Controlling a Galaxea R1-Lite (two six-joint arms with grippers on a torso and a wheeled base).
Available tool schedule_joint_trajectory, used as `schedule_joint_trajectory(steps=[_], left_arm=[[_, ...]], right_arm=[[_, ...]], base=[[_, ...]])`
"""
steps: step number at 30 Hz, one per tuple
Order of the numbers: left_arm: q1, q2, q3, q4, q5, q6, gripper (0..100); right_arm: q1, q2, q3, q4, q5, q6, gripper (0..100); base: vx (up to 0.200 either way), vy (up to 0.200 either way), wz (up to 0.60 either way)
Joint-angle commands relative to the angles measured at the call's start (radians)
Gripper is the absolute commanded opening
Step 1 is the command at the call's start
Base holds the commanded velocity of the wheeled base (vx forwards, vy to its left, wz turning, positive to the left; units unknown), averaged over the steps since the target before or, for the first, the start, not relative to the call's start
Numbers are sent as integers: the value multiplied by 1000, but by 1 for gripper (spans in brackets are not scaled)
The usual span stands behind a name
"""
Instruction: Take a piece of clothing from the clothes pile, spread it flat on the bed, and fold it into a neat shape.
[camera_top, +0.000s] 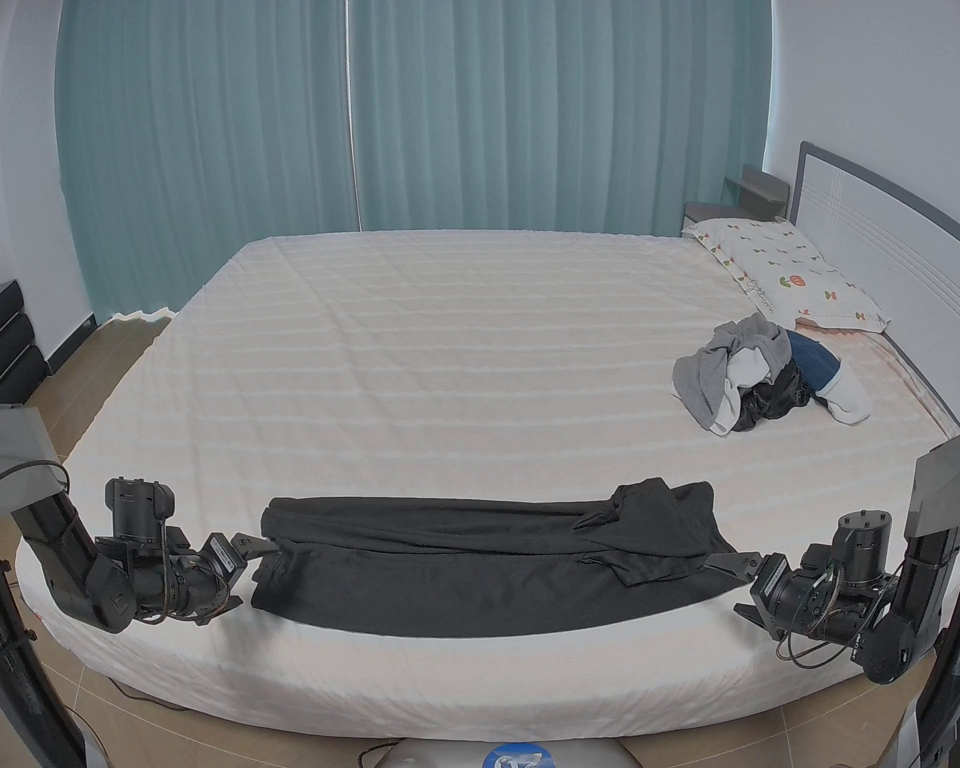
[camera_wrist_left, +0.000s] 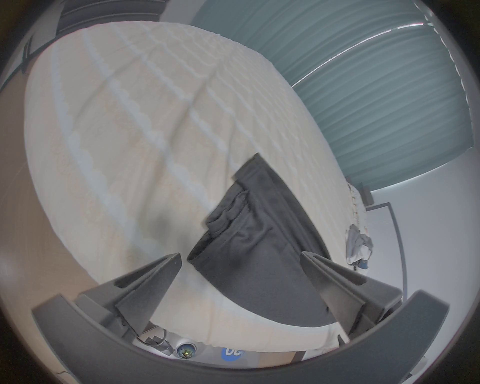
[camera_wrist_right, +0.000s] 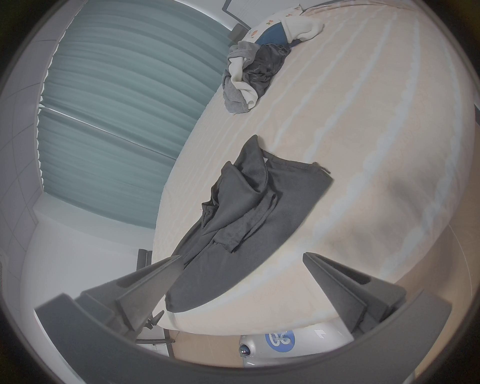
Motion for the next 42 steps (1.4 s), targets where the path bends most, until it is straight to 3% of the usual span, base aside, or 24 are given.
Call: schedule_joint_trajectory(steps=[1, 11, 16, 17, 21, 26, 31, 42], left_arm=[[-37, 67, 4, -20, 30, 3, 100], [-100, 156, -19, -126, 134, 1, 100], [-102, 166, -25, -163, 139, -2, 100], [-103, 171, -34, -164, 142, -3, 0], [-102, 179, -16, -166, 151, -3, 0], [-89, 186, 20, -172, 257, -14, 0], [-83, 180, 18, -219, 269, -106, 0], [-82, 192, 30, -256, 269, -112, 0]], right_arm=[[5, 85, 11, -47, -1, 2, 100], [14, 104, 8, -54, -4, 0, 100], [14, 104, 8, -54, -4, 2, 100], [14, 104, 6, -54, -4, 2, 100], [15, 122, 0, -52, -41, 3, 100], [32, 165, -3, -54, -99, 5, 100], [38, 169, -18, -54, -127, 10, 100], [20, 206, -130, -54, -157, 82, 100]], base=[[0, 0, 0], [0, 0, 0], [0, 0, 0], [0, 0, 0], [0, 0, 0], [0, 0, 0], [0, 0, 0], [0, 0, 0]])
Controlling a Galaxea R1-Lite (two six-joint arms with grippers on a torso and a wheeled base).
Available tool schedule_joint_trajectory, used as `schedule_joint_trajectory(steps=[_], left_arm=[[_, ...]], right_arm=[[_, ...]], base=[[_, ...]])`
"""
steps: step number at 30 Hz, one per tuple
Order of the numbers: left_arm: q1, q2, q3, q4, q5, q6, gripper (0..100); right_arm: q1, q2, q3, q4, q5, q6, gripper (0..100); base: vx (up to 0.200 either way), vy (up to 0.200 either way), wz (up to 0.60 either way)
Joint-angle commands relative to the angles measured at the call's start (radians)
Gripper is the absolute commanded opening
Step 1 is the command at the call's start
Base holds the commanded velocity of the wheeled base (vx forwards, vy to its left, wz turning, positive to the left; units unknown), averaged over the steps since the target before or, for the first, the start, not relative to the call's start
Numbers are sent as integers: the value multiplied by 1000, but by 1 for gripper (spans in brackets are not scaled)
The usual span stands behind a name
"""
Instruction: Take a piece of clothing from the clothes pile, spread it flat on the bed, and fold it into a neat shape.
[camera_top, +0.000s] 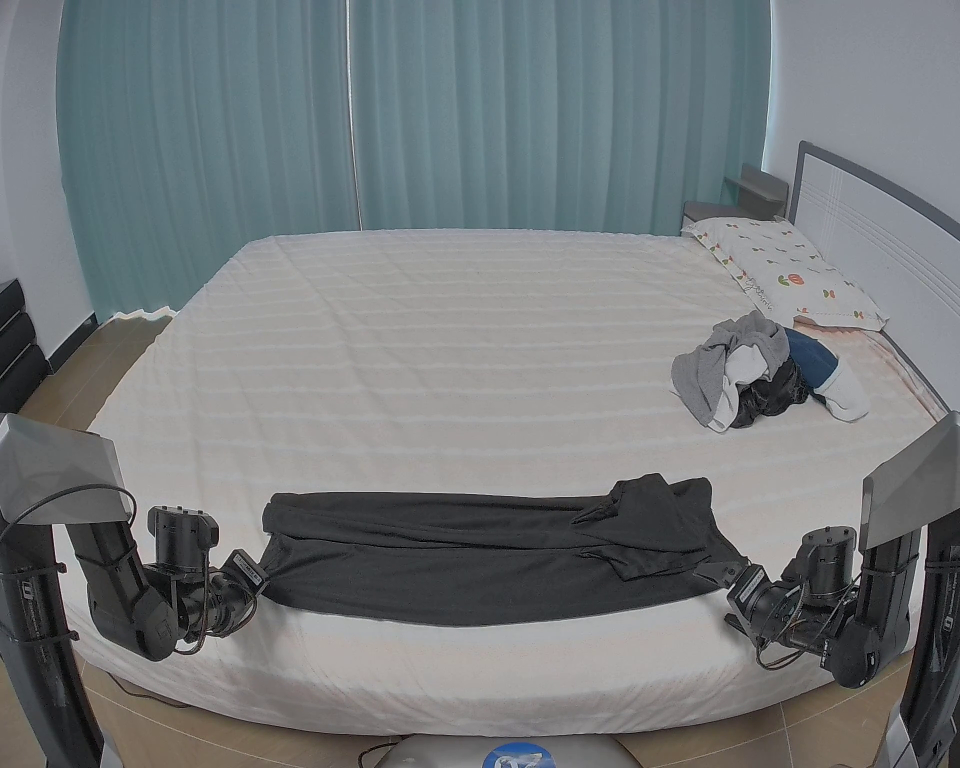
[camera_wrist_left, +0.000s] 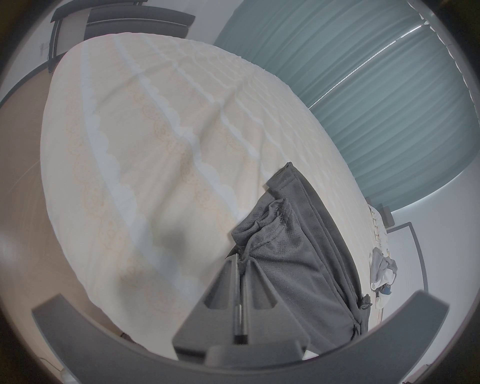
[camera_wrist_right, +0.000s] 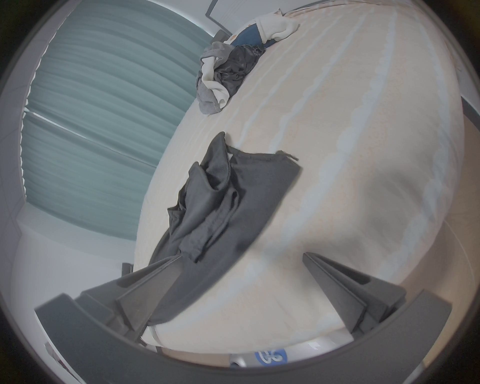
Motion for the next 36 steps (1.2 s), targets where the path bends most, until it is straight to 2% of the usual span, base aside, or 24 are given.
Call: schedule_joint_trajectory(steps=[1, 3, 4, 10, 16, 22, 36], left_arm=[[1, 7, 2, 0, 0, 0, 0], [1, 7, 2, 0, 0, 0, 0], [1, 7, 2, 0, 0, 0, 0], [8, 7, 0, -3, -3, 0, 0], [30, 4, -3, -3, -13, 2, 0], [30, -11, 2, -2, -11, 3, 0], [30, 9, 9, 7, -13, 57, 0]], right_arm=[[-17, 32, -54, -10, -4, 6, 100], [-22, 43, -70, -12, -9, 6, 100], [-22, 45, -73, -10, -11, 4, 0], [-31, 66, -67, -10, -37, 3, 0], [-3, 43, -39, -12, -103, 1, 0], [1, -41, 22, -10, -93, 3, 0], [-5, 6, 44, -10, -92, 1, 0]], base=[[0, 0, 0], [0, 0, 0], [0, 0, 0], [0, 0, 0], [0, 0, 0], [0, 0, 0], [0, 0, 0]])
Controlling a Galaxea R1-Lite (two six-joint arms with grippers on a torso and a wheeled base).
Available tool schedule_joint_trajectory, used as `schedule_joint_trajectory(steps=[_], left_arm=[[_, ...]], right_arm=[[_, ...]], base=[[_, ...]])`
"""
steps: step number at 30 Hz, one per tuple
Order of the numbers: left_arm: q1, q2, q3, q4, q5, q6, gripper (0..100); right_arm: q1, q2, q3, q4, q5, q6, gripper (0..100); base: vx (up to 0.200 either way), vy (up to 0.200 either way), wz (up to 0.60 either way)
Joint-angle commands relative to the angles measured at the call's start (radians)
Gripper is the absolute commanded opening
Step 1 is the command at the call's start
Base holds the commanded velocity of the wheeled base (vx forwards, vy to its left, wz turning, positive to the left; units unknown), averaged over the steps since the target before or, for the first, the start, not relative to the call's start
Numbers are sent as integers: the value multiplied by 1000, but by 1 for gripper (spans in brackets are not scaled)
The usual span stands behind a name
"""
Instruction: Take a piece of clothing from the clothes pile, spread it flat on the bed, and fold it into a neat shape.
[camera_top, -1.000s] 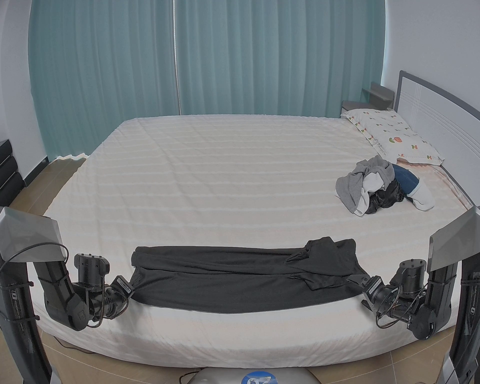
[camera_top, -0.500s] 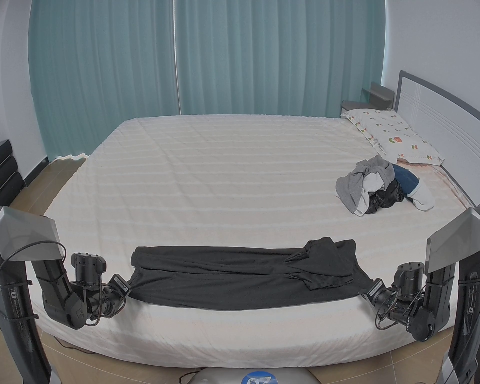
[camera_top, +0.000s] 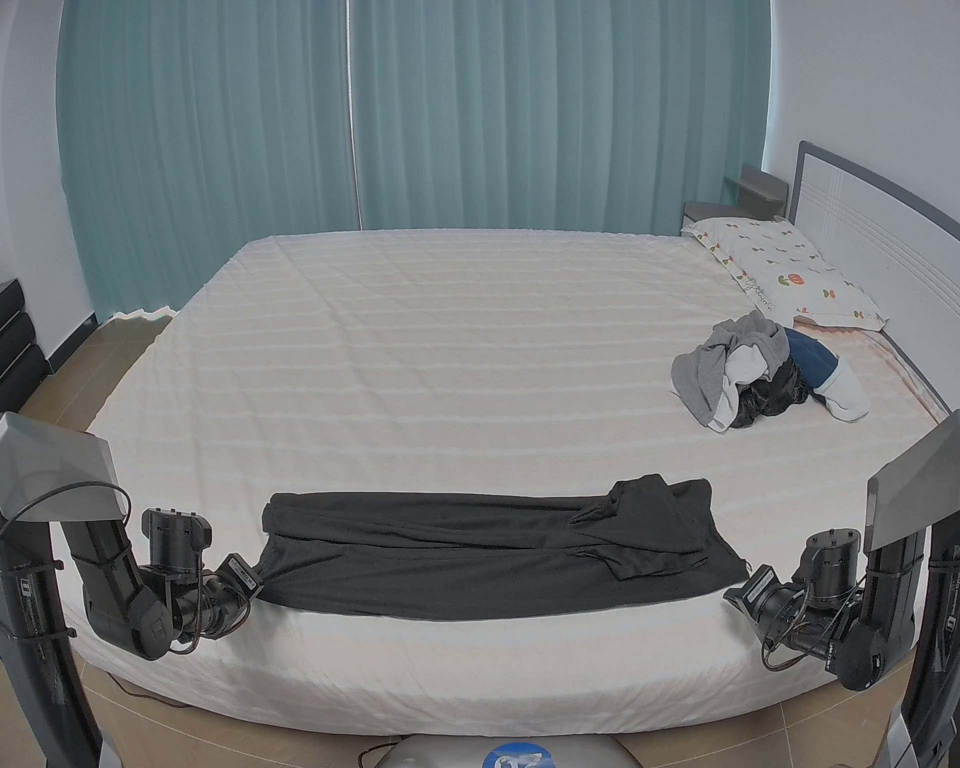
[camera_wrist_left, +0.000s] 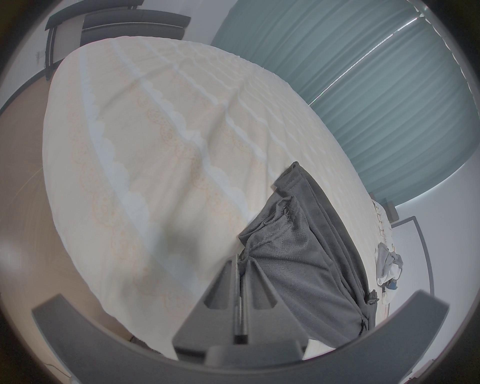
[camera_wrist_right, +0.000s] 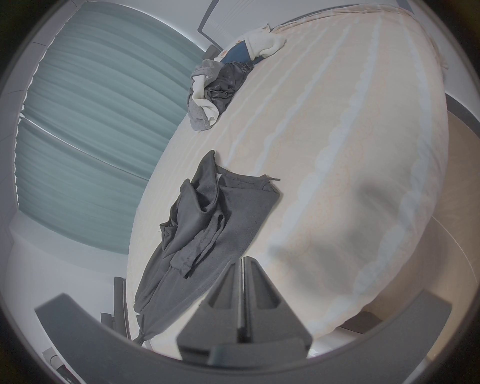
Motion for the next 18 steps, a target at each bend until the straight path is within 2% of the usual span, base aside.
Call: schedule_joint_trajectory(steps=[1, 3, 4, 5, 6, 11, 14, 17, 18], left_arm=[[0, 5, 2, -3, -2, 0, 0], [0, 5, 3, -8, -2, 0, 0], [0, 1, 5, -3, -3, 0, 0], [0, -2, 5, -2, -5, 0, 0], [0, -2, 5, -3, -9, -1, 100], [23, -8, 3, -6, -20, 2, 100], [73, -44, 5, -3, -112, 0, 100], [130, -64, 2, -8, -217, -6, 100], [139, -67, -1, -8, -229, -6, 100]], right_arm=[[-4, 14, -3, -11, 2, 0, 0], [8, -9, 2, -11, 2, 0, 0], [21, -33, 3, -10, 4, 0, 100], [30, -44, 5, -10, 5, 0, 100], [42, -64, 8, -10, 10, 0, 100], [84, -92, -6, -11, 61, 23, 100], [94, -73, -83, -8, 84, 57, 100], [114, -23, -159, -8, 82, 54, 100], [120, -6, -178, -8, 80, 54, 100]], base=[[0, 0, 0], [0, 0, 0], [0, 0, 0], [0, 0, 0], [0, 0, 0], [0, 0, 0], [0, 0, 0], [0, 0, 0], [0, 0, 0]])
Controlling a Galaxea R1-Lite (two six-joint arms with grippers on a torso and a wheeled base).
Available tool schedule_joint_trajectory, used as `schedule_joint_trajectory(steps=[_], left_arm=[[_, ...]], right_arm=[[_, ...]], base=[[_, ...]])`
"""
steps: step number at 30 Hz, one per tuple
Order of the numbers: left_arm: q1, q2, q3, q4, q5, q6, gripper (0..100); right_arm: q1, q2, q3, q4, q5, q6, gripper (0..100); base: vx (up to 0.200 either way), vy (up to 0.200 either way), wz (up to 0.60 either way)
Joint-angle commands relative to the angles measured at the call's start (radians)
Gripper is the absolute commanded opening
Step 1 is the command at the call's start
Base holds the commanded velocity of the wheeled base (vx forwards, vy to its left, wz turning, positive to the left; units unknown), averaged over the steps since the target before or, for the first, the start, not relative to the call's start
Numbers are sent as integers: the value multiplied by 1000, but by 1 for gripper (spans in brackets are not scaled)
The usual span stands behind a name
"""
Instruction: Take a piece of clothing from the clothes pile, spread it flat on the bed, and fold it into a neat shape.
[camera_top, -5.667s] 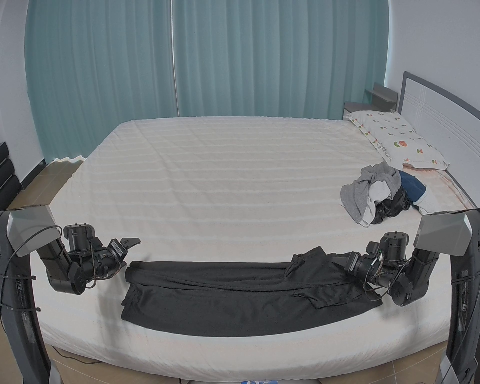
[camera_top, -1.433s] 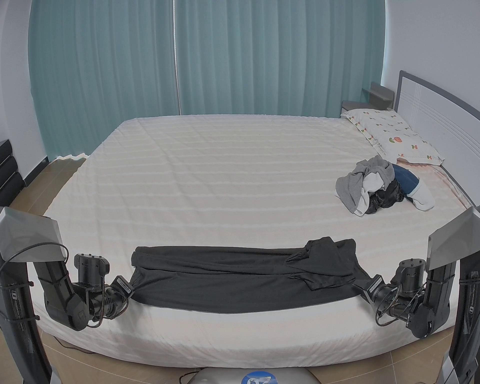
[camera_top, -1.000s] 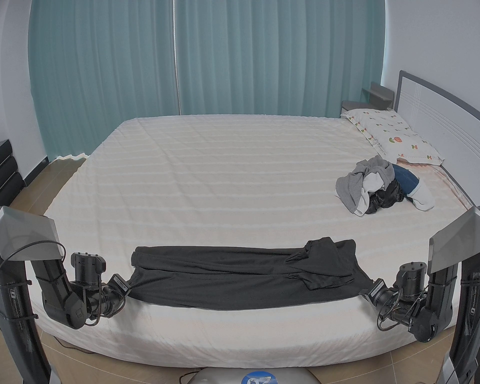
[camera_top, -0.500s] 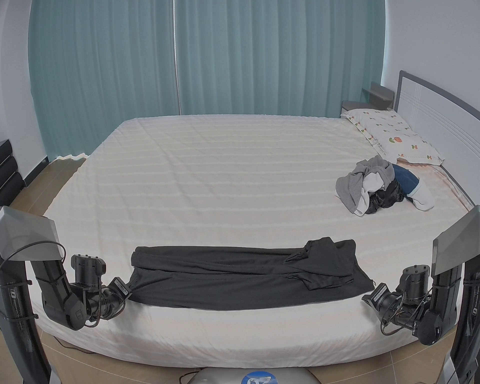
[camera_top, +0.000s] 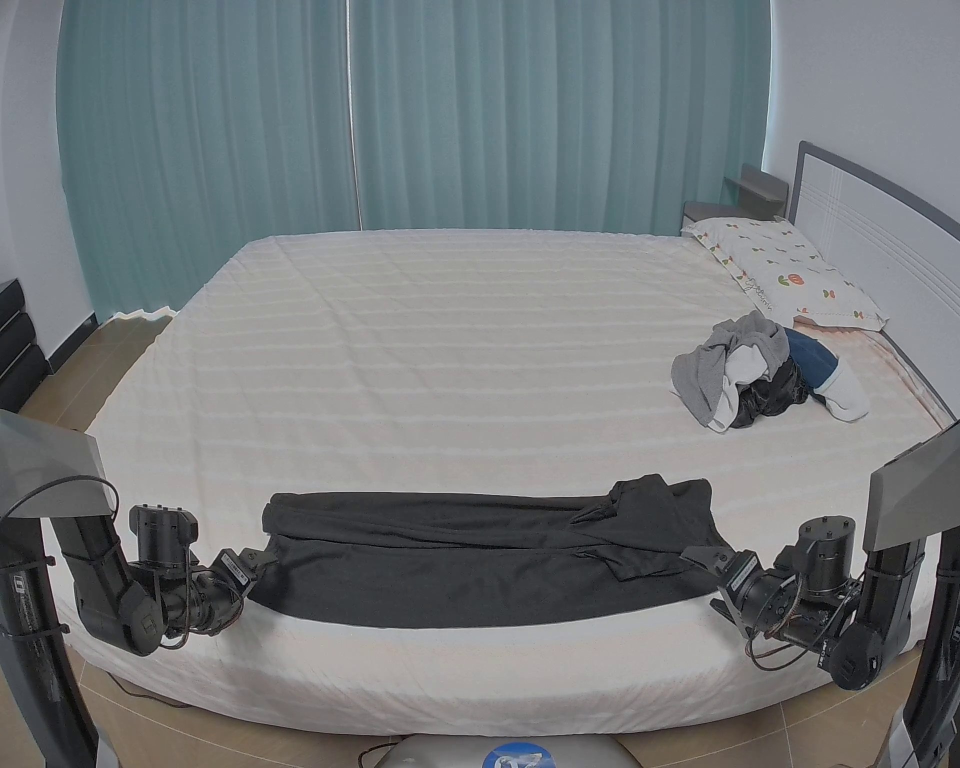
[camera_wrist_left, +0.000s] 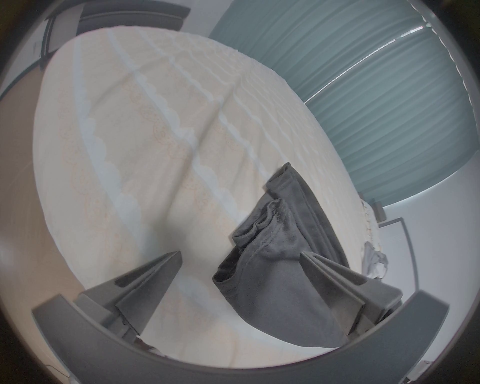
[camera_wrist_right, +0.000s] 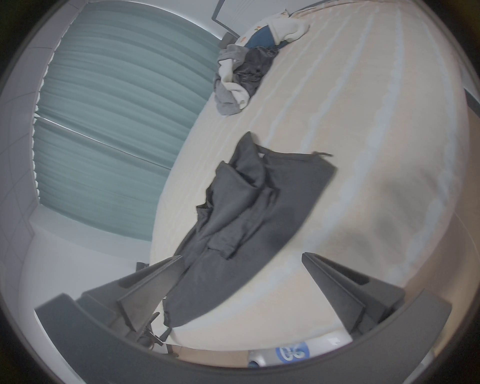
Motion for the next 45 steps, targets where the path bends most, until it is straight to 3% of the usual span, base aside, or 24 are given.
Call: schedule_joint_trajectory(steps=[1, 32, 33, 45], left_arm=[[88, -44, -6, -2, -87, -8, 100], [93, -24, -32, -5, -89, -16, 100], [93, -24, -32, -5, -89, -16, 100], [90, -12, -39, -7, -76, -13, 100]], right_arm=[[41, 84, -129, -6, 2, 6, 100], [34, 234, -289, -1, -10, 3, 100], [34, 234, -289, -1, -10, 3, 0], [43, 229, -280, 26, -66, -39, 0]], base=[[0, 0, 0], [0, 0, 0], [0, 0, 0], [0, 0, 0]])
